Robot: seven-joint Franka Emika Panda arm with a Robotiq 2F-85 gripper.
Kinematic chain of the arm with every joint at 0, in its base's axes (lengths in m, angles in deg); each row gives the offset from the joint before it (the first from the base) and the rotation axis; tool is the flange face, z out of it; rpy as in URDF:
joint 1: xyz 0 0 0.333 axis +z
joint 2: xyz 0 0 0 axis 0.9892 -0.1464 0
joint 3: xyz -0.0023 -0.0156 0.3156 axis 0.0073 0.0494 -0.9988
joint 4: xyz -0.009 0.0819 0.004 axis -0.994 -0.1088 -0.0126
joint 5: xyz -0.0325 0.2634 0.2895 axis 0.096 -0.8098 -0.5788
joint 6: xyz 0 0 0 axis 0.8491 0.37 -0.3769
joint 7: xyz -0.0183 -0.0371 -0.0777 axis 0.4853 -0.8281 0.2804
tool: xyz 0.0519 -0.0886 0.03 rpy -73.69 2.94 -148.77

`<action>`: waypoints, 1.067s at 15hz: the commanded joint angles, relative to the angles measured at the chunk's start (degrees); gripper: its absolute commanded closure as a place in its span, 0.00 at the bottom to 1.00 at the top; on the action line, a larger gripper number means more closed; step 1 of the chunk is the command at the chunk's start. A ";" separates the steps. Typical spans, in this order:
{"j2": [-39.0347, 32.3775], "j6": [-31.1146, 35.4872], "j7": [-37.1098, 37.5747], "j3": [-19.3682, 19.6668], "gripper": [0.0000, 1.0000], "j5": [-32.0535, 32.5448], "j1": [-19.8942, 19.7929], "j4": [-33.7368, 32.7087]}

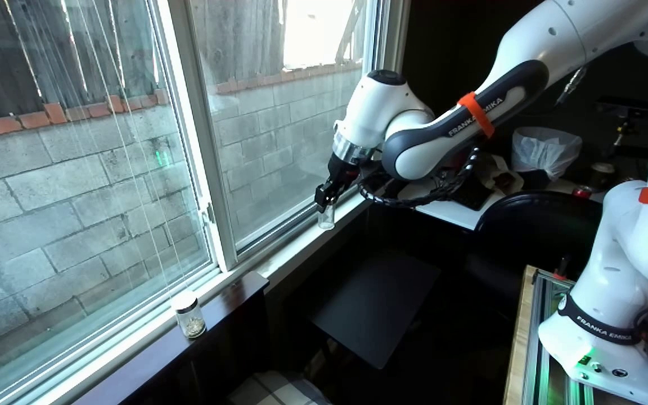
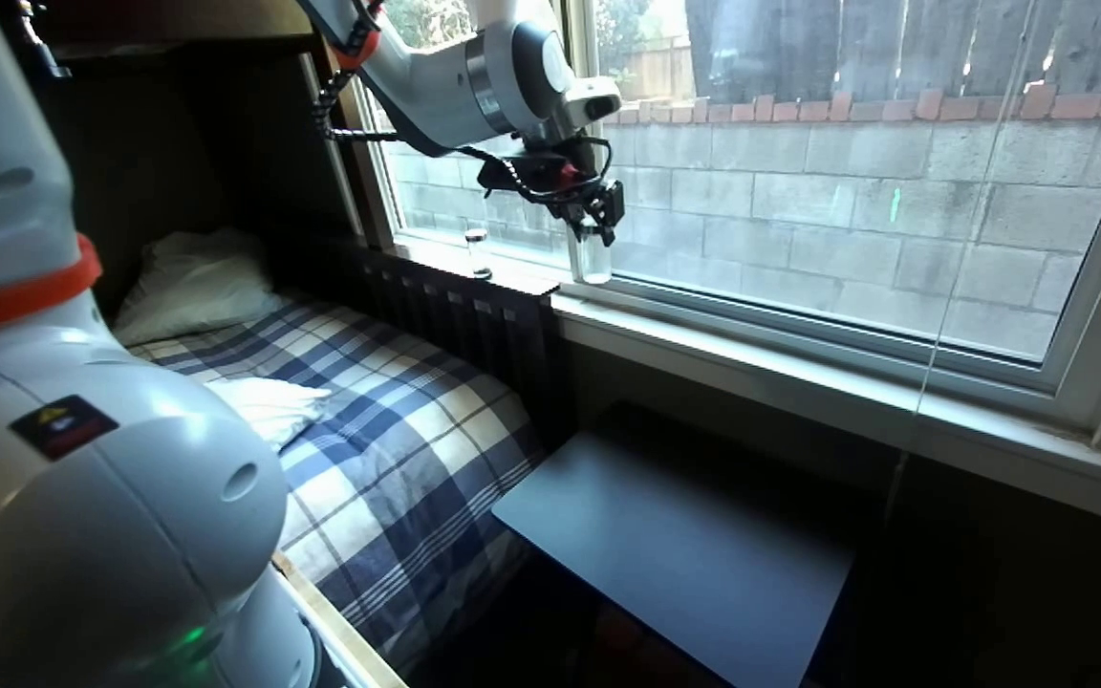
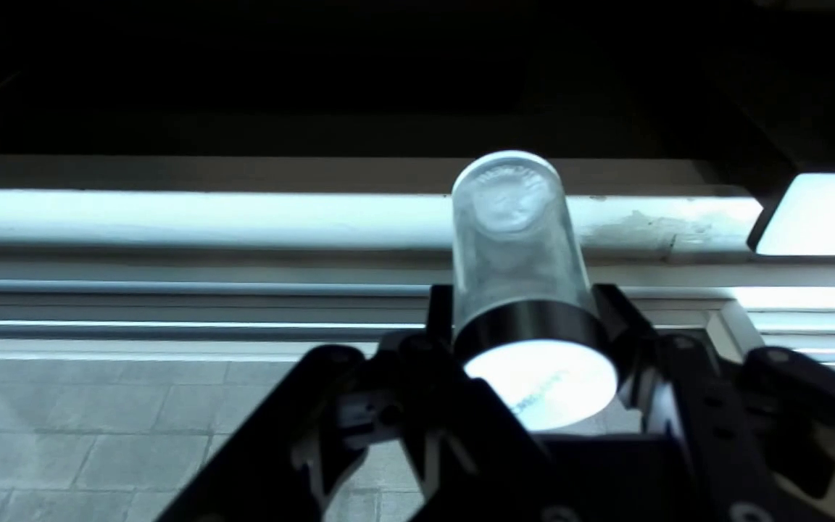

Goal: Move both bottles to the right, one at a time

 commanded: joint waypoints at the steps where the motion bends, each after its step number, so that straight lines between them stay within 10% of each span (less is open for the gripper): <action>1: -7.77 3.06 0.32 0.86 0.76 1.80 -1.67 -5.42; 16: -25.65 11.46 -3.38 10.22 0.76 -0.20 1.20 -17.60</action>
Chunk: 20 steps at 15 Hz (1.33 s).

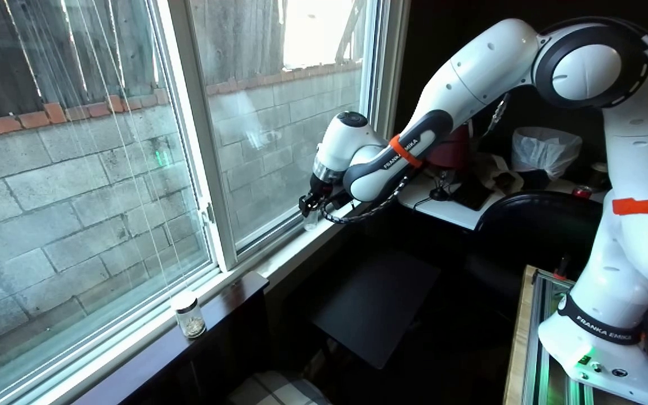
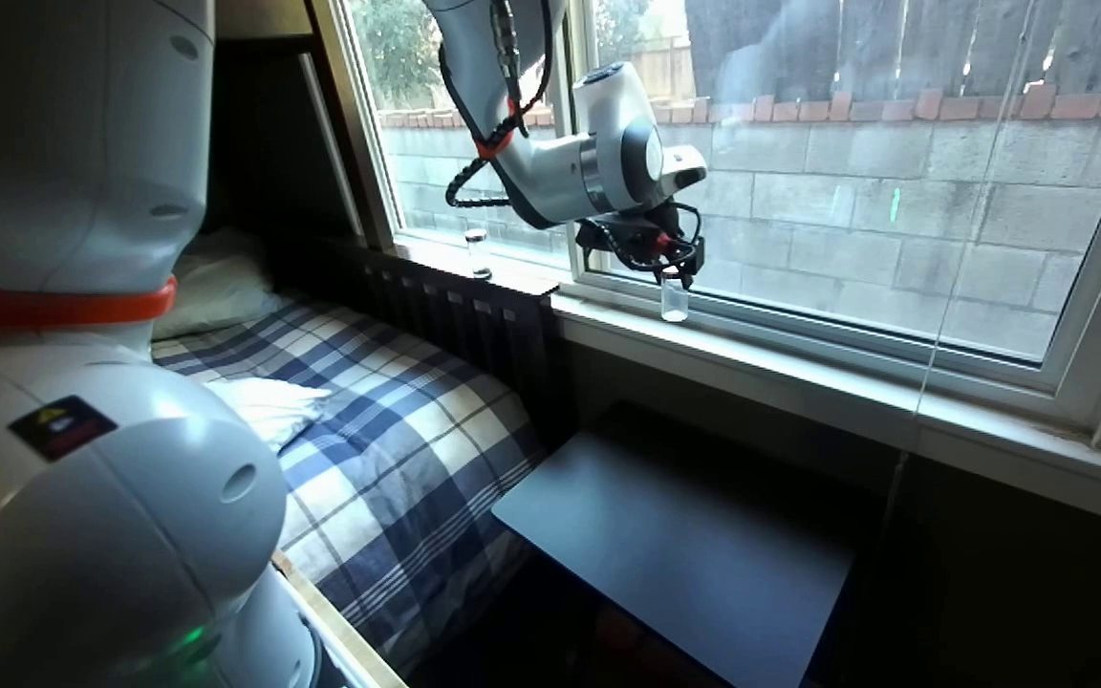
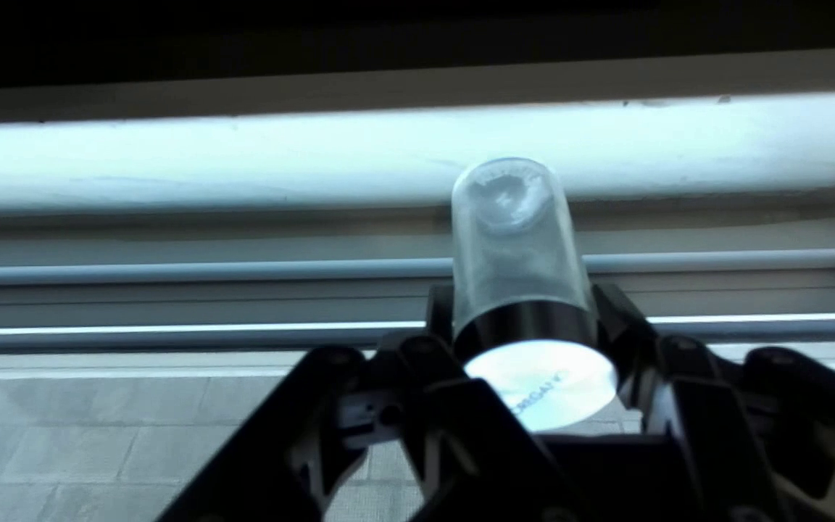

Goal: Move both bottles to the right, one at a time

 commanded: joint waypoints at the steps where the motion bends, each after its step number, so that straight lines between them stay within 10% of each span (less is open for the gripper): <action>1: -3.42 1.43 -1.60 2.20 0.76 -1.70 1.55 -2.46; 10: -6.65 0.65 -2.75 3.41 0.76 -3.57 2.02 -4.79; 11: -6.67 -0.35 -2.68 3.36 0.26 -4.12 2.07 -4.92; 15: -6.46 -1.13 -2.31 4.04 0.03 -4.68 2.78 -4.94; 20: -0.48 -17.92 1.48 5.36 0.00 -3.44 5.83 -3.50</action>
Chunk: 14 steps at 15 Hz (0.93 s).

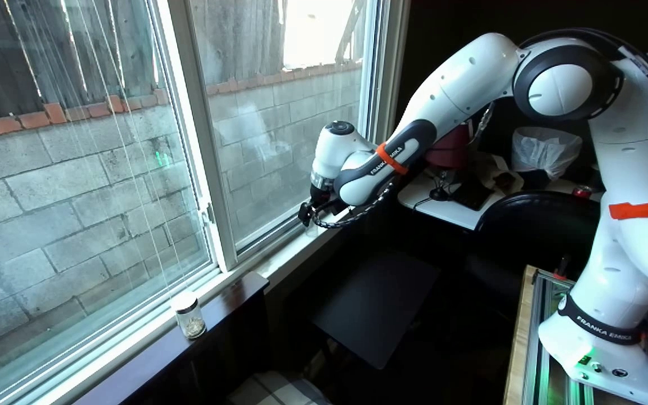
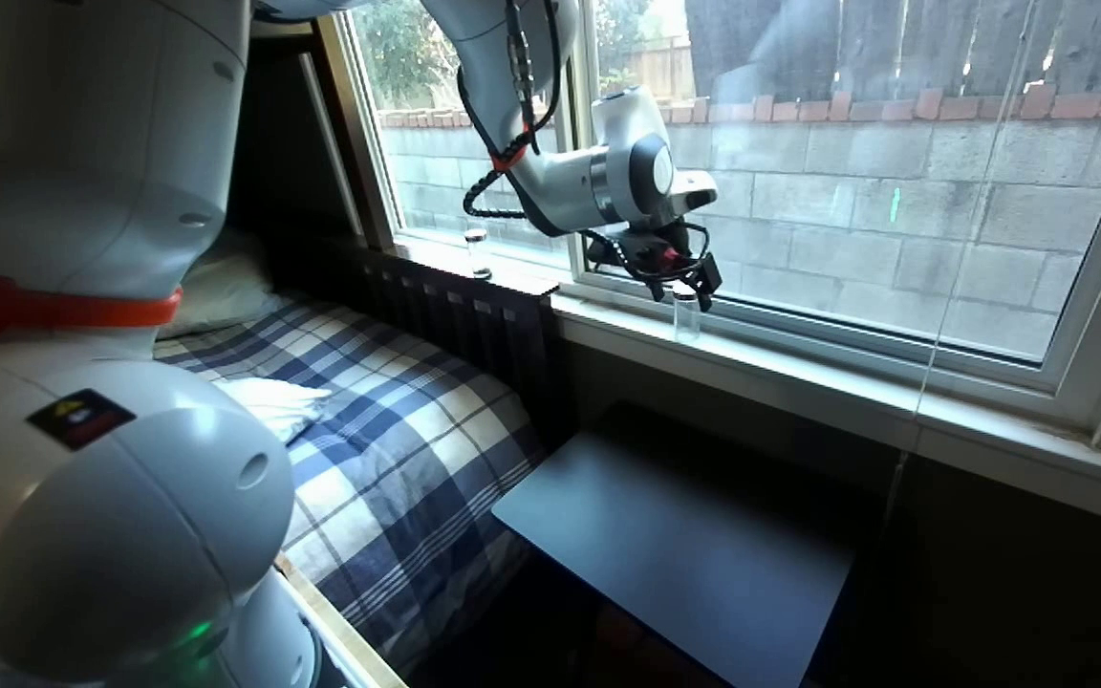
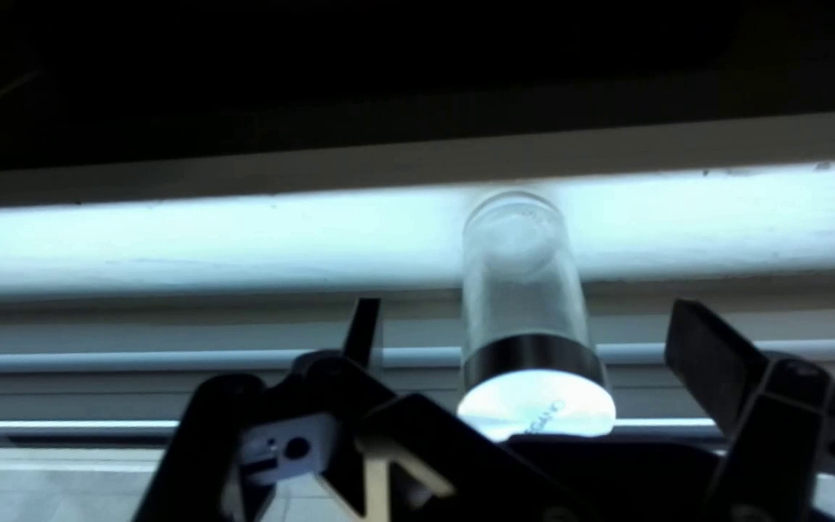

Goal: Move both bottles to the right, one at a time

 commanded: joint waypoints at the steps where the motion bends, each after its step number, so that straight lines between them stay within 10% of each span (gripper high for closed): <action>1: 5.41 -14.96 2.41 0.77 0.00 -0.14 2.53 1.11; 9: 18.25 -33.13 -6.51 -8.01 0.00 -6.11 -1.26 4.12; 14: 24.27 -30.13 -21.13 -13.34 0.00 -14.66 -2.61 8.54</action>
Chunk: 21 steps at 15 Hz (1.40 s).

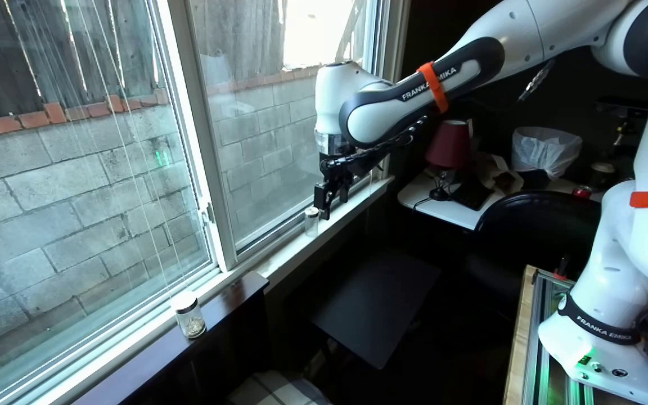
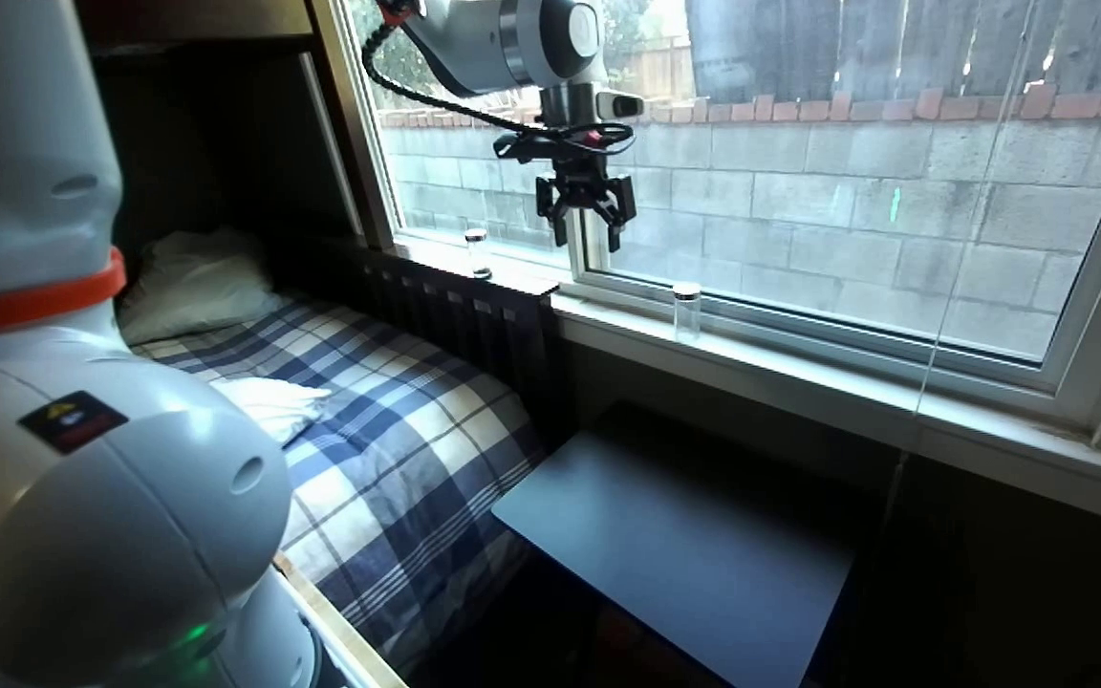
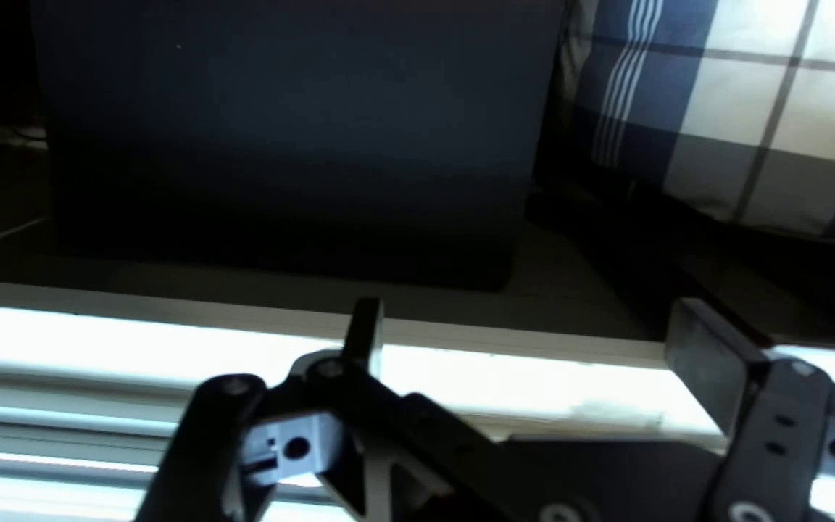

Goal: Move both bottles to the right, one at a time

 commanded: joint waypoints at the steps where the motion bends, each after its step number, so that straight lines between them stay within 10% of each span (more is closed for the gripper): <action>1: 4.76 2.34 -10.97 -3.51 0.00 -5.50 -1.40 5.07; 12: -1.77 22.01 -32.28 -13.75 0.00 -8.18 2.55 3.36; 16: -7.62 30.64 -41.66 -20.36 0.00 -18.93 1.57 -0.31; 21: -7.32 30.36 -39.17 -20.25 0.00 -16.48 1.80 0.04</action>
